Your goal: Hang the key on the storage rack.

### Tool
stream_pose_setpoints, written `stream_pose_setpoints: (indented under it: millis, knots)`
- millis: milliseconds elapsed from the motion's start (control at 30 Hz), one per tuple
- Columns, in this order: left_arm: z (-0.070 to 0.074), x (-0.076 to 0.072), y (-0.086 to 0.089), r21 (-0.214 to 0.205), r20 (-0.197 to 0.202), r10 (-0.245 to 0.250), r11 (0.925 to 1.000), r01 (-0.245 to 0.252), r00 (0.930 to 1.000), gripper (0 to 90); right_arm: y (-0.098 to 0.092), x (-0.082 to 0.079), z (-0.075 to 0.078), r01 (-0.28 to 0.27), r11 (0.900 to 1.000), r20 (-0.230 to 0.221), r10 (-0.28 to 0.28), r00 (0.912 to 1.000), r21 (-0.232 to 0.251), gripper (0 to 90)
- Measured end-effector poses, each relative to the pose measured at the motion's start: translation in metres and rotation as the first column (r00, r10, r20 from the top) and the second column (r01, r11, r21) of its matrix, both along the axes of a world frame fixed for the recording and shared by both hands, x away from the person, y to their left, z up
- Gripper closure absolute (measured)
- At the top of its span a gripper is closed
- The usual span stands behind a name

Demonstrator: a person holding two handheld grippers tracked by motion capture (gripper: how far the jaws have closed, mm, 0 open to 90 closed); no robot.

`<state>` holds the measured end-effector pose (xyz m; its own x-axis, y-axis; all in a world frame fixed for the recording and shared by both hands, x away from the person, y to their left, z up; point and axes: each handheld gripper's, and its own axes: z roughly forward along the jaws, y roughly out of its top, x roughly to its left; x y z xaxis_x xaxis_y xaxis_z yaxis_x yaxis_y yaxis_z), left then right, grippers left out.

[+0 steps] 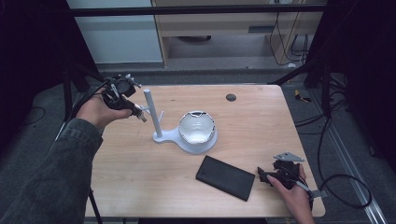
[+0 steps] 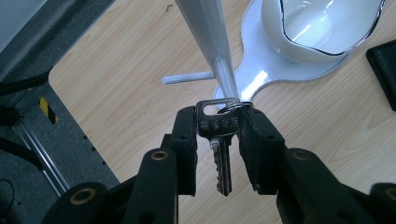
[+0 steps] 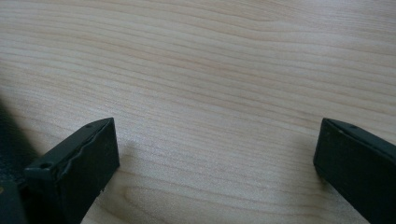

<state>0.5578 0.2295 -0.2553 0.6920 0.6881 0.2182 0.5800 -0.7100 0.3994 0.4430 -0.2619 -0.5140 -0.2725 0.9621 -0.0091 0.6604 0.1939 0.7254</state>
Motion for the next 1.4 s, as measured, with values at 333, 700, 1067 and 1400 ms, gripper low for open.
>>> stream_pose_setpoints:
  millis: [333, 700, 1067, 1400]
  knots:
    - [-0.002, 0.007, 0.000, 0.010, -0.005, 0.021, 0.9997, -0.021, 0.9998, 67.6, 0.000, 0.000, 0.000, 0.000, 1.0000, 0.000, 0.000, 1.0000, 0.000, 0.5]
    - [-0.001, 0.009, -0.002, 0.010, -0.010, 0.016, 0.9998, -0.016, 0.9998, 67.5, 0.000, 0.000, 0.000, 0.000, 1.0000, 0.000, 0.000, 1.0000, 0.000, 0.5]
    - [0.009, 0.013, -0.002, -0.074, 0.041, 0.038, 0.9966, -0.035, 0.9984, 64.3, 0.001, 0.000, 0.000, -0.003, 1.0000, -0.002, 0.003, 1.0000, 0.007, 0.4]
    - [0.006, -0.014, 0.000, -0.103, 0.116, 0.021, 0.9947, -0.009, 0.9931, 56.2, 0.000, 0.000, 0.000, -0.013, 0.9999, 0.000, 0.013, 0.9999, -0.002, 0.4]
